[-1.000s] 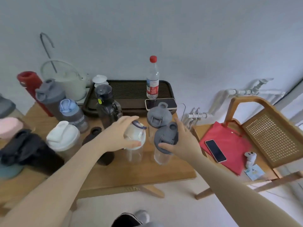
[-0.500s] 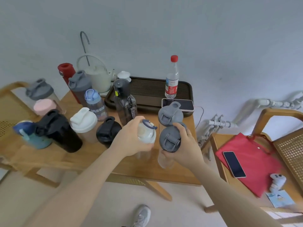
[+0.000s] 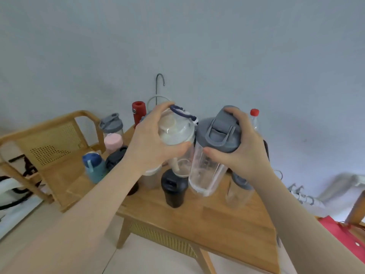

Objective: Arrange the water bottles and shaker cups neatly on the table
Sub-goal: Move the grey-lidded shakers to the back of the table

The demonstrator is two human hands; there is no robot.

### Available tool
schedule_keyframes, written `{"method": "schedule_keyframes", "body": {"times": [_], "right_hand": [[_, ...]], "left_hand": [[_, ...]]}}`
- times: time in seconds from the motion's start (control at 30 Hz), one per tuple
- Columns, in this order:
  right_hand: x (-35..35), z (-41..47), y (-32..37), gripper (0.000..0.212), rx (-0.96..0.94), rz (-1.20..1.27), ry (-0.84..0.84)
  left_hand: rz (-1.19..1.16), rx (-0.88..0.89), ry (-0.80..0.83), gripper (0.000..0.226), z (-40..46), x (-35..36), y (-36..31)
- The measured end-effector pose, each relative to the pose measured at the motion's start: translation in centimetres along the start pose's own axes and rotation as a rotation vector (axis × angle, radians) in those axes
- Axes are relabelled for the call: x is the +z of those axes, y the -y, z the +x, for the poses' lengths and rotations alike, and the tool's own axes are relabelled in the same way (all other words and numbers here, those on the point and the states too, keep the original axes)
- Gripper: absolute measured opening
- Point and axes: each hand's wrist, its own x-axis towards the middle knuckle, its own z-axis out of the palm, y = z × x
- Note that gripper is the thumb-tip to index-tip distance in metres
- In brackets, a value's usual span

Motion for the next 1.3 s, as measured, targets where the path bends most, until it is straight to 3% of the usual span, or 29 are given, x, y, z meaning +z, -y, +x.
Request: {"method": "schedule_keyframes", "body": {"times": [0.23,0.53,0.93,1.2,1.3], "right_hand": [[7.8,4.9,7.1,0.078,-0.1,0.048,-0.01],[18.6,11.3,11.9,0.078,-0.122,0.033,-0.072],[26.2,23.4,8.3,0.074,0.014,0.057,-0.18],[31.9,31.5,4.8,0.074,0.017,0.003,-0.138],[34.1,32.4,3.6,0.076,0.081,-0.004,-0.14]], "left_hand": [[-0.026,0.056,-0.107,0.072,1.5,-10.2,4.6],[0.0,0.137,-0.092,0.079,6.7,-20.3,12.5],[-0.09,0.053,-0.14,0.073,18.2,-22.9,22.8],[-0.111,-0.018,-0.098,0.069,27.1,-21.7,30.2],[-0.121,-0.111,-0.012,0.072,28.8,-20.4,34.5]]}}
